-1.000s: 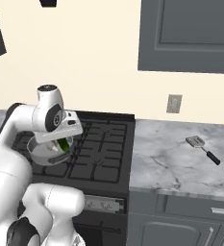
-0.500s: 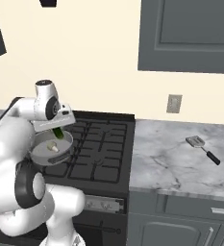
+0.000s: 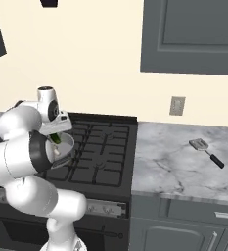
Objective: Put the mushroom and cucumber in the pot. Retrieve the spatula and lightly stir the vegetables in the pot.
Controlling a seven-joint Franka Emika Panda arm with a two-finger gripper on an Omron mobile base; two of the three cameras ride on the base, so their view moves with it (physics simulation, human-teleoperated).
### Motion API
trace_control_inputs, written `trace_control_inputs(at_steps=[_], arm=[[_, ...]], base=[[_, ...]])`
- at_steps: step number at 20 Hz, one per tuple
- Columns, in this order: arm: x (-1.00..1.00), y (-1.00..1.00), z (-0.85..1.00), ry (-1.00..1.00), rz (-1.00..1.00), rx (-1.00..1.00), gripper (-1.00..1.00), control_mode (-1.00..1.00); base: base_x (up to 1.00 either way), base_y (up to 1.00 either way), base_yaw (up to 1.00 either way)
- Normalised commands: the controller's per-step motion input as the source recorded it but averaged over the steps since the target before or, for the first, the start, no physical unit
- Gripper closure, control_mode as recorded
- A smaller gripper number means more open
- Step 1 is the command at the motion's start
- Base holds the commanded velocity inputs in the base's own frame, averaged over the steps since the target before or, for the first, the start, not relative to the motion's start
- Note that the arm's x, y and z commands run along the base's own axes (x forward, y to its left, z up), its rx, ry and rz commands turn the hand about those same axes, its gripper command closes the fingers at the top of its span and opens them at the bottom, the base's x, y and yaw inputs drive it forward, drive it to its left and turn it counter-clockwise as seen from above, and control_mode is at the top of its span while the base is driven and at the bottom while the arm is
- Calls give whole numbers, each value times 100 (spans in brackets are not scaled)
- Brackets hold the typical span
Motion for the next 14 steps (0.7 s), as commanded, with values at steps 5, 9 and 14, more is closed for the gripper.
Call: trace_control_inputs(at_steps=[5,9,14], arm=[[-9,11,-52,0,1,0,100,-100],[-35,0,-29,0,0,0,100,-100],[-18,0,-29,0,0,0,100,-100]], base=[[0,0,0],[0,0,0],[0,0,0]])
